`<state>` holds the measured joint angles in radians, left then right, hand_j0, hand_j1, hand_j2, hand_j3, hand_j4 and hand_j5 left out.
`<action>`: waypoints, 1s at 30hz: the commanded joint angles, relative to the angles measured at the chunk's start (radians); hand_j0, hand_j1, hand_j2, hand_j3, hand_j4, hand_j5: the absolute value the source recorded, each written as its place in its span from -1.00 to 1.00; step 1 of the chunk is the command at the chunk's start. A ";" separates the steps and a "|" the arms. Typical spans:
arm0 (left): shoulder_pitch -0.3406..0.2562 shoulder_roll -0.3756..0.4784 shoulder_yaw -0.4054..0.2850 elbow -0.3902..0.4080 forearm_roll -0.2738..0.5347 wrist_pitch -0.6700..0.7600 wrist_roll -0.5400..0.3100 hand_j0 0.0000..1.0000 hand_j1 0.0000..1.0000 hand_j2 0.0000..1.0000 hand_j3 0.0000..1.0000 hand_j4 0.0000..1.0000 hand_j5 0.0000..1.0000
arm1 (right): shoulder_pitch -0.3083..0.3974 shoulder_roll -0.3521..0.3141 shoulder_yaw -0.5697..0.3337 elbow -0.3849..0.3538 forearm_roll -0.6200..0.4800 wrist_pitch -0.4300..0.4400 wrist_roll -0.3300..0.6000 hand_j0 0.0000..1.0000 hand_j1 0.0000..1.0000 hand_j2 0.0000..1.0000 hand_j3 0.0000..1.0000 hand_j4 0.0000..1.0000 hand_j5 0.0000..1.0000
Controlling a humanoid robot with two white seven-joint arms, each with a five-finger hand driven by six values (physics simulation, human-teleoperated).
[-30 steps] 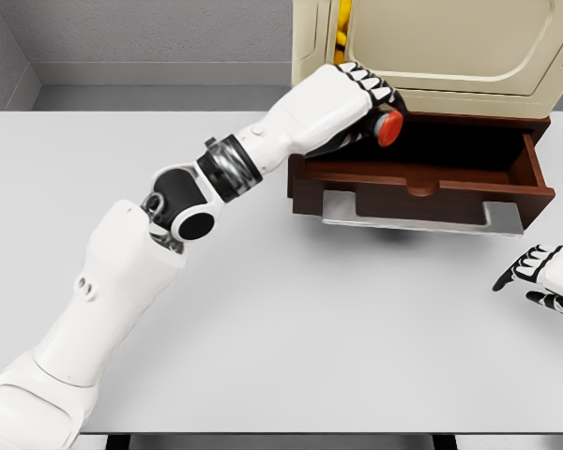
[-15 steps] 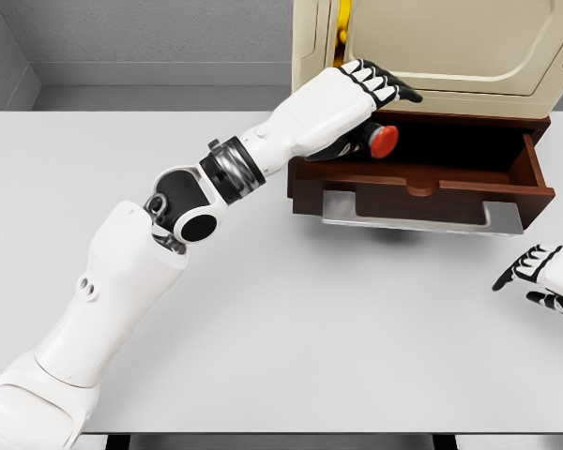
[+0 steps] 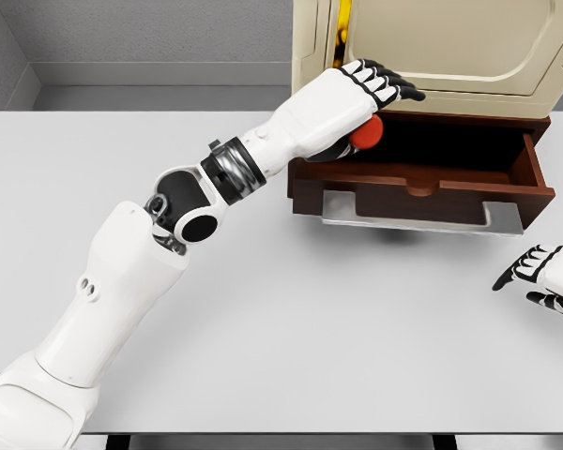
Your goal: Put the switch into the drawer with left arm, and close the drawer with right arm
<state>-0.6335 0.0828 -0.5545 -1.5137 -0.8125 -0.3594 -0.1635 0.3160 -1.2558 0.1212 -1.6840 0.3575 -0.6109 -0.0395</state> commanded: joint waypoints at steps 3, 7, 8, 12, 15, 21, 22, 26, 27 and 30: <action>0.000 0.000 0.001 -0.002 0.003 0.000 0.001 0.67 0.67 0.67 0.67 0.67 0.67 | 0.000 -0.002 0.000 0.000 -0.006 0.000 0.000 0.23 0.23 0.23 0.23 0.23 0.23; 0.000 0.000 -0.001 -0.002 -0.002 0.000 0.001 0.67 0.67 0.67 0.67 0.67 0.67 | 0.000 -0.002 -0.002 0.000 -0.006 0.000 0.000 0.23 0.23 0.23 0.23 0.23 0.23; 0.000 0.000 -0.001 -0.002 -0.002 0.000 0.001 0.67 0.67 0.67 0.67 0.67 0.67 | 0.000 -0.002 -0.002 0.000 -0.006 0.000 0.000 0.23 0.23 0.23 0.23 0.23 0.23; 0.000 0.000 -0.001 -0.002 -0.002 0.000 0.001 0.67 0.67 0.67 0.67 0.67 0.67 | 0.000 -0.002 0.000 0.000 -0.006 0.000 0.000 0.23 0.23 0.23 0.23 0.23 0.23; 0.000 0.000 -0.001 -0.003 -0.002 0.000 0.001 0.67 0.67 0.67 0.67 0.67 0.67 | 0.000 -0.002 0.000 0.000 -0.006 0.000 0.000 0.23 0.23 0.23 0.23 0.23 0.23; 0.000 0.000 -0.001 -0.005 -0.002 0.000 0.001 0.68 0.68 0.68 0.68 0.68 0.68 | 0.000 -0.002 0.000 0.000 -0.006 0.000 0.000 0.23 0.23 0.23 0.23 0.23 0.23; 0.000 0.000 -0.001 -0.005 -0.002 0.000 0.001 0.68 0.68 0.68 0.68 0.68 0.68 | 0.000 -0.002 -0.002 0.000 -0.006 0.000 0.000 0.23 0.23 0.23 0.23 0.23 0.23; 0.002 0.000 -0.001 -0.005 -0.002 0.000 0.001 0.68 0.68 0.68 0.68 0.68 0.68 | 0.000 -0.002 0.000 0.000 -0.006 0.000 0.000 0.23 0.23 0.23 0.23 0.23 0.23; 0.002 0.000 -0.001 -0.005 -0.002 0.000 0.001 0.68 0.68 0.68 0.68 0.68 0.68 | 0.000 -0.002 -0.002 0.000 -0.006 0.000 0.000 0.23 0.23 0.23 0.23 0.23 0.23; 0.003 0.002 -0.001 -0.008 -0.001 -0.001 0.001 0.77 0.77 0.77 0.77 0.77 0.77 | 0.000 -0.002 0.000 0.000 -0.006 0.000 0.000 0.23 0.23 0.23 0.23 0.23 0.23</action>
<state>-0.6305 0.0842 -0.5558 -1.5207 -0.8177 -0.3606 -0.1633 0.3160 -1.2558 0.1211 -1.6840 0.3575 -0.6109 -0.0395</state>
